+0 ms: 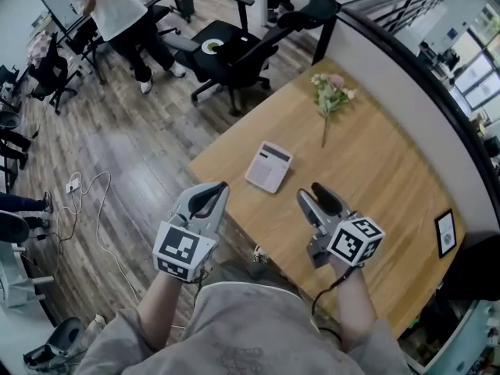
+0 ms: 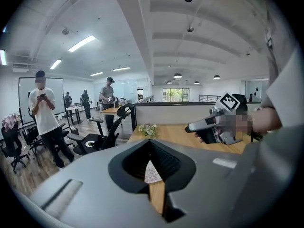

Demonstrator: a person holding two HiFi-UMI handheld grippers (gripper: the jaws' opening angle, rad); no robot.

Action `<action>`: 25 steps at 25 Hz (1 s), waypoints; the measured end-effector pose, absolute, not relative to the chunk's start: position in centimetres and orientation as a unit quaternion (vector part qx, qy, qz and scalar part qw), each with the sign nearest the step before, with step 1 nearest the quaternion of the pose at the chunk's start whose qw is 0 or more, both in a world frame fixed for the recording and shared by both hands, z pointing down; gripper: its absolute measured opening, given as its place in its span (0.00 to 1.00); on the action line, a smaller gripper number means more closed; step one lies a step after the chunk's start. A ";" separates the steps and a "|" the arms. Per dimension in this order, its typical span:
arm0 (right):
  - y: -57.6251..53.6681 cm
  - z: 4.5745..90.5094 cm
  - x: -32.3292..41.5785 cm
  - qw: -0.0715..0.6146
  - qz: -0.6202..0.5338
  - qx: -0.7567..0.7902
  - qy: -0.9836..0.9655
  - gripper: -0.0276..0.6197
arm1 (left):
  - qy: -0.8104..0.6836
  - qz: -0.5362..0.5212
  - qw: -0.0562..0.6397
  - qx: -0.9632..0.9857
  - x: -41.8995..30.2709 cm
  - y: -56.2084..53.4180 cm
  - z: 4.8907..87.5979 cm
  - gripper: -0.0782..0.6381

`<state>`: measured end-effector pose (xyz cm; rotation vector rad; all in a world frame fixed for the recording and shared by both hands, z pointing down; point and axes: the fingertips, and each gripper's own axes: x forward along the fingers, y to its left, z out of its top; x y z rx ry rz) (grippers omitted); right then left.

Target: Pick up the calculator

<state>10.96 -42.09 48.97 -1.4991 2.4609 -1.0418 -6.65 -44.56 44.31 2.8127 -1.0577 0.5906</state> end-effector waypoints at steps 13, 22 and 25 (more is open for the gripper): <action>-49.9 57.7 13.1 0.027 -0.406 -0.497 0.767 0.39 | -0.325 0.231 0.065 0.915 -4.4 -52.0 50.5 0.11; -54.6 64.8 12.4 0.011 -0.446 -0.496 0.745 0.39 | -0.273 0.259 0.091 0.922 -3.9 -56.4 56.9 0.11; -55.7 67.2 12.8 -0.007 -0.455 -0.511 0.729 0.39 | -0.257 0.267 0.100 0.923 -3.8 -57.5 58.8 0.11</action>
